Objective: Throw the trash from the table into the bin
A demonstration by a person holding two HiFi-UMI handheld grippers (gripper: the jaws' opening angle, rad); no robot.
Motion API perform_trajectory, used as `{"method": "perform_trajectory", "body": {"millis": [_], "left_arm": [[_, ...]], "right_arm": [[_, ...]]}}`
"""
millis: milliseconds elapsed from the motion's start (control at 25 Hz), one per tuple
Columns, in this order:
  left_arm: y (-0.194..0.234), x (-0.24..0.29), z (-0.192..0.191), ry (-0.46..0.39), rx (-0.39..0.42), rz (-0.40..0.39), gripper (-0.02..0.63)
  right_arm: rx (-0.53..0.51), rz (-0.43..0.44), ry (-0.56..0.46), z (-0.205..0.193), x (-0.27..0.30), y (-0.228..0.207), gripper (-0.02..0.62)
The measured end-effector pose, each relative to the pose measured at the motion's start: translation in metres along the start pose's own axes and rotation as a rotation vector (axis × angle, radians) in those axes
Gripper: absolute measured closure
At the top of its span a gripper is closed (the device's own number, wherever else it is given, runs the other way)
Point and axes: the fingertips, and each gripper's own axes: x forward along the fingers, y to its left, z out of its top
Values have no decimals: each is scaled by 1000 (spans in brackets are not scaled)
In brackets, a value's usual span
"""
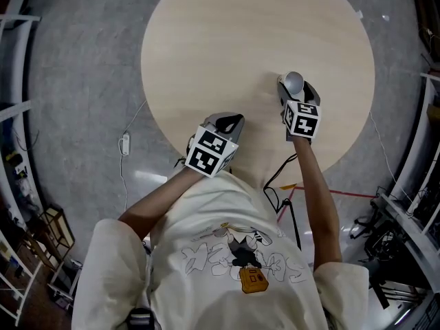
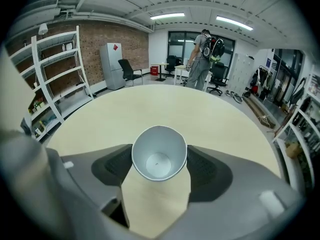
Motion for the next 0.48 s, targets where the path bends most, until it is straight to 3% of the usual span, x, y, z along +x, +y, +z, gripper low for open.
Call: {"method": "perform_trajectory", "body": {"millis": [480], "left_arm": [[-5, -15, -4, -32, 43, -32, 601]], "right_arm": [[-20, 16, -37, -3, -34, 27, 249]]}}
